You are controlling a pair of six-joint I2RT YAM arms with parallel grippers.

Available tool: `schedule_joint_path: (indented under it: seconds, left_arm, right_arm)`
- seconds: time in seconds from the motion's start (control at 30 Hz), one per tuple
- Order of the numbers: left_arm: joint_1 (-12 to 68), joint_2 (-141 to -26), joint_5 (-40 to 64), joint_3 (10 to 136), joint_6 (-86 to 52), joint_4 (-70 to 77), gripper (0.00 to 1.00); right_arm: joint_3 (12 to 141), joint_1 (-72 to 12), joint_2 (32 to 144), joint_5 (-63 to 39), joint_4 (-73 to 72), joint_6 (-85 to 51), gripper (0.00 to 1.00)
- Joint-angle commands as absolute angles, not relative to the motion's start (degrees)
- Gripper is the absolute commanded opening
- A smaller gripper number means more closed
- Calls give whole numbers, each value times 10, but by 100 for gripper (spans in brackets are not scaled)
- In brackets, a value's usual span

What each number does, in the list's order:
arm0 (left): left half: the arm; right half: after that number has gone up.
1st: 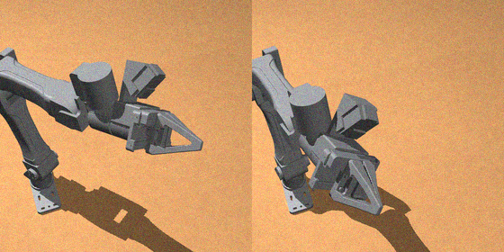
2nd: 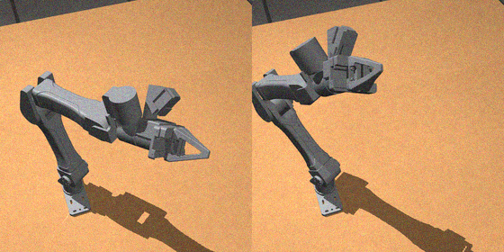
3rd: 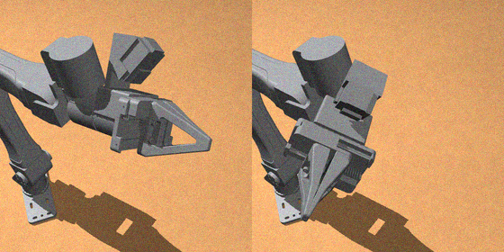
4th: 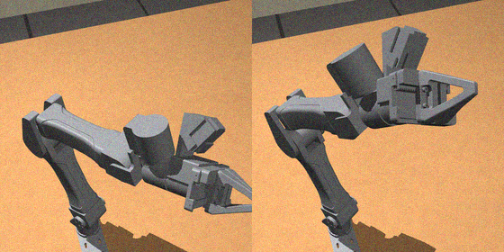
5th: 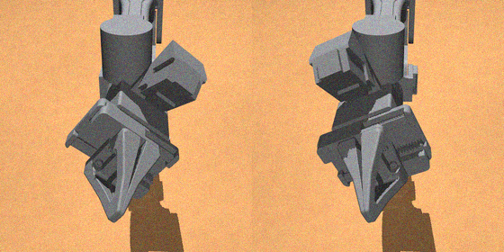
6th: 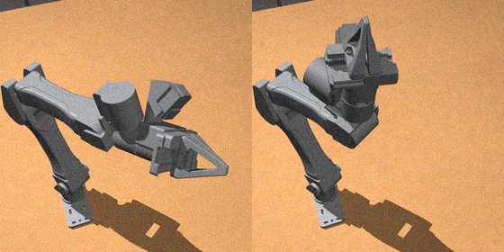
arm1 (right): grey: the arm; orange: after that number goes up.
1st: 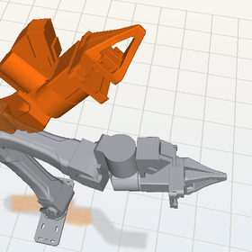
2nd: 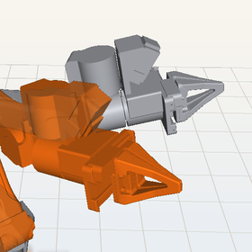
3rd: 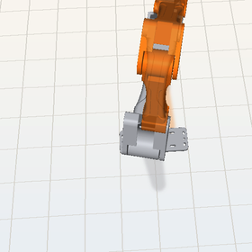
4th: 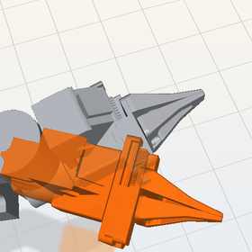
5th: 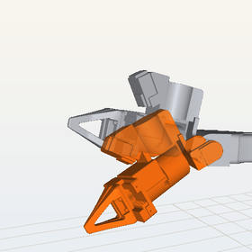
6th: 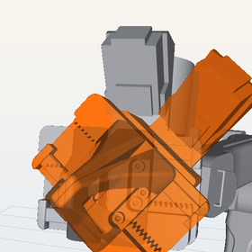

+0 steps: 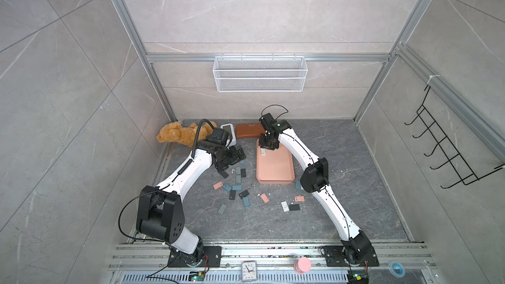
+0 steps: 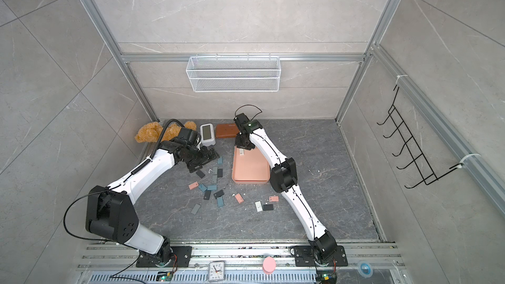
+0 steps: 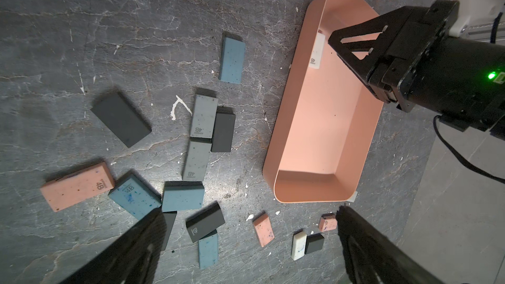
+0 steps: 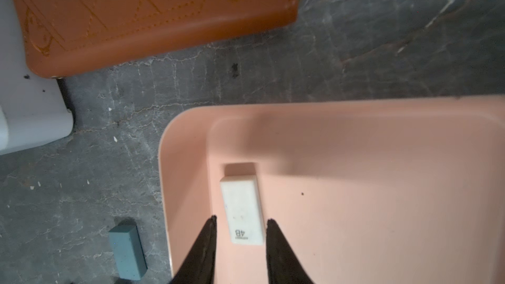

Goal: Put the eraser in the storage box
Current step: Place the eraser in the storage box.

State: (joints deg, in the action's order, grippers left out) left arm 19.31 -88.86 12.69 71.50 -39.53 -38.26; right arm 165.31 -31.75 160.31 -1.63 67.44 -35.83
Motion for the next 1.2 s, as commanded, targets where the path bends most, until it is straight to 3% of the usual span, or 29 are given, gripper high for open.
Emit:
schedule_joint_path:
  seconds: [0.0,0.37,0.63,1.17]
  left_arm:
    - [192,-887,141,732,-396,-382,100]
    - [192,-882,140,729,-392,-384,100]
    - [192,-880,140,726,-388,-386,100]
    - [192,-874,132,727,-376,-396,100]
  right_arm:
    - [1646,-321,1614,-21,686,-360,33]
    - [1623,-329,1621,-16,694,-352,41]
    - [1621,-339,1633,2,700,-352,41]
    - [1634,-349,1643,61,686,-368,26]
